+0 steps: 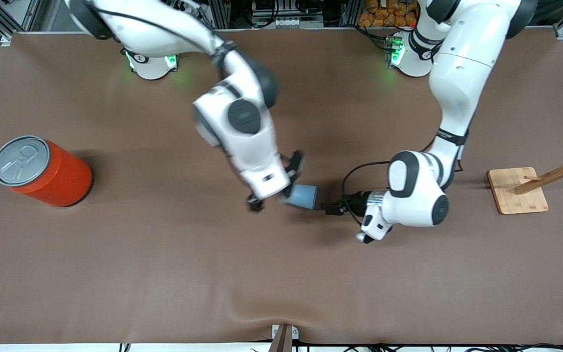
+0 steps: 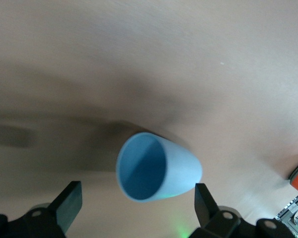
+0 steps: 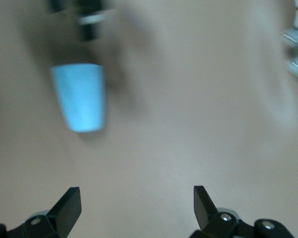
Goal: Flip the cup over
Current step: 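Move the left gripper to the cup held by the right gripper, then grasp the cup with the left gripper while the right gripper releases and withdraws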
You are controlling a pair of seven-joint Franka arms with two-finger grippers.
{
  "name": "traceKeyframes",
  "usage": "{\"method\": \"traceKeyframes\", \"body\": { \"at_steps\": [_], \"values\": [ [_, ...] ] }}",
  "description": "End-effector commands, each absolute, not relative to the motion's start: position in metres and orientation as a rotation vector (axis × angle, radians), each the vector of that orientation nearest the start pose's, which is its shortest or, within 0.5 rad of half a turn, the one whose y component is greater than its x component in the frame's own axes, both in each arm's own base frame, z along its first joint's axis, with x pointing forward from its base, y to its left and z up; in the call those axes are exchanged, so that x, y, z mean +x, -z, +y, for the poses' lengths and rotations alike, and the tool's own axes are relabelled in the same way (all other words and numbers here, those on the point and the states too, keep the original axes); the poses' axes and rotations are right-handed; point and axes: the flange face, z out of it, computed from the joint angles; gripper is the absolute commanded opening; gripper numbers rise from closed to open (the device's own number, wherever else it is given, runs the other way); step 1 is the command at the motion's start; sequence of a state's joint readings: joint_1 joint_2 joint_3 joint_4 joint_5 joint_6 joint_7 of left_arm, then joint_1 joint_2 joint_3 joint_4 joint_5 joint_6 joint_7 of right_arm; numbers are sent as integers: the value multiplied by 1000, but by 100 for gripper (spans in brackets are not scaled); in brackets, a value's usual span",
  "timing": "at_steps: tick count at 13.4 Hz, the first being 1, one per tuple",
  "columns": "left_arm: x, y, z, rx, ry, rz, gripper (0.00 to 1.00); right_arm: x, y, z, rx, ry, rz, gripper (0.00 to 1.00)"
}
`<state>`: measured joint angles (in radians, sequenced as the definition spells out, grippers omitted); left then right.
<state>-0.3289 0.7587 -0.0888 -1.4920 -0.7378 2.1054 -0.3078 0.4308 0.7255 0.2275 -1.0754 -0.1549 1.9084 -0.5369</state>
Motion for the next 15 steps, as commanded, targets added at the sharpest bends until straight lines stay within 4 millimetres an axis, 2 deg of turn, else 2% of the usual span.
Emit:
{"method": "traceKeyframes", "body": {
  "at_steps": [1, 3, 4, 5, 6, 8, 10, 11, 12, 14, 15],
  "values": [
    [638, -216, -327, 2482, 423, 501, 100, 678, -484, 311, -2687, 294, -1501, 100],
    [628, -206, -352, 2500, 385, 489, 100, 685, -521, 243, -2737, 248, -1400, 100],
    [626, -204, -359, 2499, 370, 508, 100, 685, -532, 211, -2756, 201, -1344, 100],
    [623, -200, -364, 2498, 371, 526, 100, 683, -547, 175, -2790, 163, -1280, 100],
    [617, -197, -376, 2506, 356, 517, 100, 677, -560, 149, -2819, 114, -1232, 100],
    [614, -194, -383, 2509, 334, 523, 100, 667, -583, 120, -2885, 79, -1151, 100],
    [612, -192, -385, 2511, 343, 532, 98, 658, -599, 89, -2939, 50, -923, 100],
    [611, -191, -385, 2510, 347, 540, 64, 650, -606, 69, -2946, 2, -766, 100],
    [611, -192, -386, 2508, 355, 566, 38, 642, -618, 47, -2966, -1, -572, 100],
    [610, -194, -385, 2505, 372, 604, 10, 620, -625, 21, -2969, -132, -148, 100],
    [610, -196, -384, 2502, 378, 629, 0, 603, -642, 16, -2965, -151, 26, 100]
  ]
}}
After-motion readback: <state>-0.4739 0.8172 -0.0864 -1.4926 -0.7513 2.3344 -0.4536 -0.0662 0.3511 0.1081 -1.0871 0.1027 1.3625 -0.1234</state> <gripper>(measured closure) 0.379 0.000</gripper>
